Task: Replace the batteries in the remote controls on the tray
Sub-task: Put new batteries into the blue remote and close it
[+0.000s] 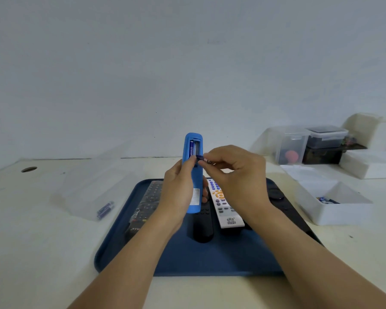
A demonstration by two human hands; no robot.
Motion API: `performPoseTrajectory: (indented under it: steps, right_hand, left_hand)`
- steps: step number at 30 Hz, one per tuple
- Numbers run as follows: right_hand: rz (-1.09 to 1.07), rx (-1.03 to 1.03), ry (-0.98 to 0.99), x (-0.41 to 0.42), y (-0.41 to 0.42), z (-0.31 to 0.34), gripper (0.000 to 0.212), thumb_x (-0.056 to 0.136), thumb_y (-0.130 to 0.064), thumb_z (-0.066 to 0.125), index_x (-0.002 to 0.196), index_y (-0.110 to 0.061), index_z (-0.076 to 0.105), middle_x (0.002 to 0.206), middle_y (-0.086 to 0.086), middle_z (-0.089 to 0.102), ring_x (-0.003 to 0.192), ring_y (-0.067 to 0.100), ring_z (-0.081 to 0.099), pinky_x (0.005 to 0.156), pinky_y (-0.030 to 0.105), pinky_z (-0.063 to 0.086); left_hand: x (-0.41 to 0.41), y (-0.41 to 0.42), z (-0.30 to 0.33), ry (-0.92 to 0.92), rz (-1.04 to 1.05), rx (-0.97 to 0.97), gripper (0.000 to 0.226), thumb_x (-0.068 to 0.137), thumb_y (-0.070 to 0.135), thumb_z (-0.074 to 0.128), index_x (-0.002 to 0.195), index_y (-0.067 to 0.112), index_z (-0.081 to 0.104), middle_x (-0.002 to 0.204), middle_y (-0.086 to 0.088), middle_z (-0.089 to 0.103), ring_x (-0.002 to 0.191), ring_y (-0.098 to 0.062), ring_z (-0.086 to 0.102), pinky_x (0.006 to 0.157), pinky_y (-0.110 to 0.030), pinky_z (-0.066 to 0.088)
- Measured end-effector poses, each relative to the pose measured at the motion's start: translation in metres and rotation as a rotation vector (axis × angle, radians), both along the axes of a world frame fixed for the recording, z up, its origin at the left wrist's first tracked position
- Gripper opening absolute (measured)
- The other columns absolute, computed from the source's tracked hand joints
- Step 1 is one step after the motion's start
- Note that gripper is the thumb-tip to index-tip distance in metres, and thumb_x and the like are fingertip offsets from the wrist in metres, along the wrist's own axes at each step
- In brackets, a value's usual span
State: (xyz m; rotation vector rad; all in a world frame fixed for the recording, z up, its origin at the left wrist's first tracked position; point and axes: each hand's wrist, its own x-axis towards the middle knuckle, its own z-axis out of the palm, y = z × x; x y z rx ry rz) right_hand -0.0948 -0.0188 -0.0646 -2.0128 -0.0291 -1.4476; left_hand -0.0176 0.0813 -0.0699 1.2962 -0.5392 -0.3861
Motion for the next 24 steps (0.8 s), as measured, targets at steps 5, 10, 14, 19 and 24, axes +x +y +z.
performPoseTrajectory:
  steps: [5,10,14,19,24]
  right_hand:
    - [-0.105,-0.224,-0.046,0.009,-0.006,-0.011,0.014,0.078,0.002,0.081,0.090,-0.005,0.079,0.089,0.005,0.075,0.078,0.010,0.070,0.071,0.027,0.058]
    - [-0.092,-0.278,-0.005,0.010,-0.008,-0.011,0.011,0.079,-0.003,0.080,0.090,-0.006,0.080,0.089,0.005,0.075,0.083,0.008,0.067,0.078,0.018,0.054]
    - [-0.071,-0.185,0.034,0.012,-0.010,-0.012,0.011,0.083,-0.006,0.078,0.093,-0.009,0.081,0.093,-0.001,0.073,0.088,0.008,0.067,0.082,0.014,0.052]
    - [0.013,0.218,0.131,0.006,-0.013,-0.002,0.016,0.080,-0.019,0.082,0.094,-0.027,0.080,0.106,-0.012,0.068,0.102,0.004,0.064,0.080,0.015,0.049]
    - [0.521,0.905,0.220,-0.001,-0.016,0.008,0.050,0.077,-0.002,0.081,0.123,-0.012,0.063,0.107,0.010,0.076,0.095,0.028,0.074,0.082,0.042,0.060]
  left_hand:
    - [-0.004,-0.001,0.000,-0.046,0.005,0.004,0.030,0.105,0.035,0.046,0.096,0.015,0.066,0.065,-0.012,0.063,0.050,-0.023,0.059,0.043,-0.027,0.049]
    - [-0.005,-0.001,0.000,-0.040,0.007,-0.008,0.027,0.106,0.033,0.048,0.095,0.017,0.067,0.069,-0.010,0.064,0.049,-0.019,0.060,0.043,-0.028,0.049]
    - [-0.003,-0.002,-0.003,-0.043,-0.011,0.019,0.028,0.105,0.038,0.050,0.100,0.017,0.067,0.073,-0.011,0.065,0.053,-0.021,0.062,0.047,-0.030,0.049]
    - [-0.002,-0.001,-0.002,-0.104,-0.065,0.082,0.032,0.105,0.044,0.046,0.111,0.019,0.064,0.073,-0.012,0.068,0.056,-0.022,0.063,0.049,-0.030,0.049]
    - [-0.005,0.001,0.001,-0.135,-0.122,0.071,0.028,0.104,0.040,0.048,0.111,0.019,0.064,0.064,-0.007,0.064,0.050,-0.020,0.059,0.045,-0.028,0.048]
